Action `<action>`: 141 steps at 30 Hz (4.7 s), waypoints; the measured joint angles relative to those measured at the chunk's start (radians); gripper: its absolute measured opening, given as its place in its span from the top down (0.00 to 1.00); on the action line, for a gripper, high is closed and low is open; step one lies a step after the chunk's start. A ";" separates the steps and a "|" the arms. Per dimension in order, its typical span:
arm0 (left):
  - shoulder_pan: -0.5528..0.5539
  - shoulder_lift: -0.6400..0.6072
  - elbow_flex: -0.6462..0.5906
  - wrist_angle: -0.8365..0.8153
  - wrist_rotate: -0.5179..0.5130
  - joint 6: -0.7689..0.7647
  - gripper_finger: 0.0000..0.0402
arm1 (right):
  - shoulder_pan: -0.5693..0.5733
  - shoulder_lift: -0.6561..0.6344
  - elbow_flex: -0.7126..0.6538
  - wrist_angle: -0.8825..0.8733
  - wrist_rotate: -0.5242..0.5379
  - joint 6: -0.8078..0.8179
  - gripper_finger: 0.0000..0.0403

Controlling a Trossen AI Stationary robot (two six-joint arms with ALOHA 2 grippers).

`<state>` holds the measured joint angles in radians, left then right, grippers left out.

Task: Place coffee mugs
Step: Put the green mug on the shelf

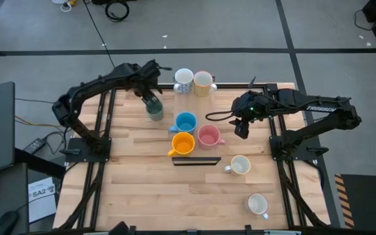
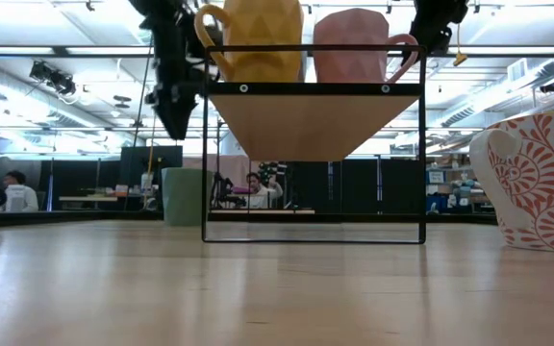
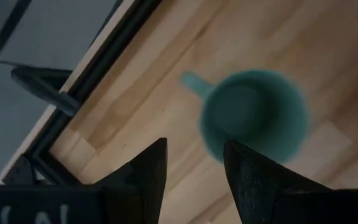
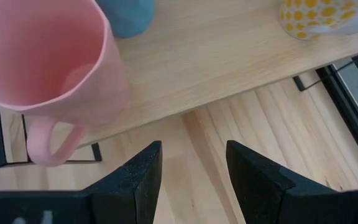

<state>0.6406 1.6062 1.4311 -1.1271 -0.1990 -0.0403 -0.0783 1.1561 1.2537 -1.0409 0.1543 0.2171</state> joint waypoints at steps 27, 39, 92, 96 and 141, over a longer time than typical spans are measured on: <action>0.059 0.005 -0.240 0.185 0.101 -0.322 0.60 | 0.001 0.000 0.000 0.000 0.007 -0.004 0.54; 0.034 0.011 -0.242 0.188 0.111 -0.342 0.60 | 0.001 0.000 0.000 0.000 0.010 -0.011 0.54; -0.804 -0.232 -0.292 -0.118 0.286 -0.342 0.94 | 0.390 0.009 0.000 0.168 0.042 0.131 0.54; -0.937 -0.232 -0.292 0.006 0.285 -0.431 0.94 | 0.451 0.030 0.000 0.274 0.068 0.131 0.54; -1.115 -0.107 -0.292 0.672 0.202 -0.541 0.93 | 0.497 0.549 0.000 1.127 -0.080 0.060 0.54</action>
<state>-0.4744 1.4994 1.1389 -0.4552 0.0029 -0.5816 0.4189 1.7046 1.2541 0.0863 0.0742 0.2768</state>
